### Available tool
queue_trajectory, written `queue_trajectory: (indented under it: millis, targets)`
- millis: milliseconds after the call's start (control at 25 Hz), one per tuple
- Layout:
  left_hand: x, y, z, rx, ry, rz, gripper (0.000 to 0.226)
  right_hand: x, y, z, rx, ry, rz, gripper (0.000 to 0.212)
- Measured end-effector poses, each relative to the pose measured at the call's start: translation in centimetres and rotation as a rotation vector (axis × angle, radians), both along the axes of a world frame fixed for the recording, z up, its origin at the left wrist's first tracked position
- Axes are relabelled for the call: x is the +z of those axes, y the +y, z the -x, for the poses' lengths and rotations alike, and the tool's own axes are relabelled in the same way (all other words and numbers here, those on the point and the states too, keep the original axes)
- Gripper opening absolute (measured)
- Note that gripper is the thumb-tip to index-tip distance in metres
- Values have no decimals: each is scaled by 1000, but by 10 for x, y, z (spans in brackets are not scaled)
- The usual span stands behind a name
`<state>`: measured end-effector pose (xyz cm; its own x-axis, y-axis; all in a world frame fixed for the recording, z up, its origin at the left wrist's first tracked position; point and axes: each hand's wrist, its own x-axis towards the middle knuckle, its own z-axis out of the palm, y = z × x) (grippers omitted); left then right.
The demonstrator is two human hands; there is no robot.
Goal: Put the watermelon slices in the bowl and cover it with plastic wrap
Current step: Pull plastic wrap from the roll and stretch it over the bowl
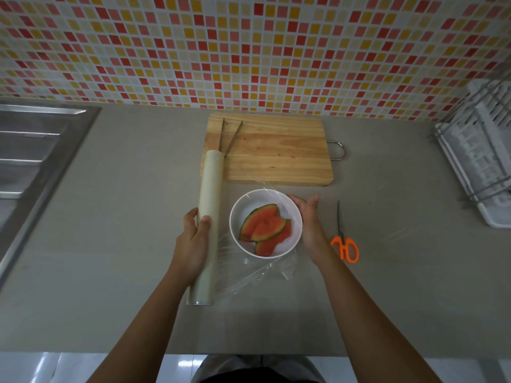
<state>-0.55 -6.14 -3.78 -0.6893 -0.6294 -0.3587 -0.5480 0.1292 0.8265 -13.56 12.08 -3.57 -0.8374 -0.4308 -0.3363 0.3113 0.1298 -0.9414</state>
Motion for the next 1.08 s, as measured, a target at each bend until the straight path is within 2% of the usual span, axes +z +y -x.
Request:
queue_trajectory:
  millis: [240, 320, 400, 440, 520, 600, 680, 880, 1000, 1080]
  targets:
    - [-3, -1, 1, -5, -2, -3, 40, -16, 4, 9, 15, -49, -155, 86]
    - [-3, -2, 1, -11, -6, 2, 41, -15, 6, 15, 3, -11, -285, 85]
    - [-3, -2, 0, -16, -2, 8, 41, -11, 10, 22, -77, 23, -454, 84]
    - [-3, -3, 0, -16, -4, 10, 41, -11, 11, 23, -126, 38, -477, 85]
    - [-2, -4, 0, -6, -19, 6, 41, -12, 10, 20, -130, 119, -352, 81]
    - [-2, -4, 0, 4, -32, -12, 39, -10, 4, 8, -37, 154, -250, 68]
    - [-2, -4, 0, -23, -33, 9, 37, -11, 2, 1, -45, 139, -252, 53]
    - [-3, 0, 3, -44, -42, 121, 51, -18, 7, 6, -224, 116, -312, 49]
    - [-3, -10, -4, 14, -92, 46, 59, -18, -6, 4, -206, 142, -292, 39]
    - [-3, -9, -4, 34, -121, -42, 50, -20, -8, 4, -204, 166, -310, 35]
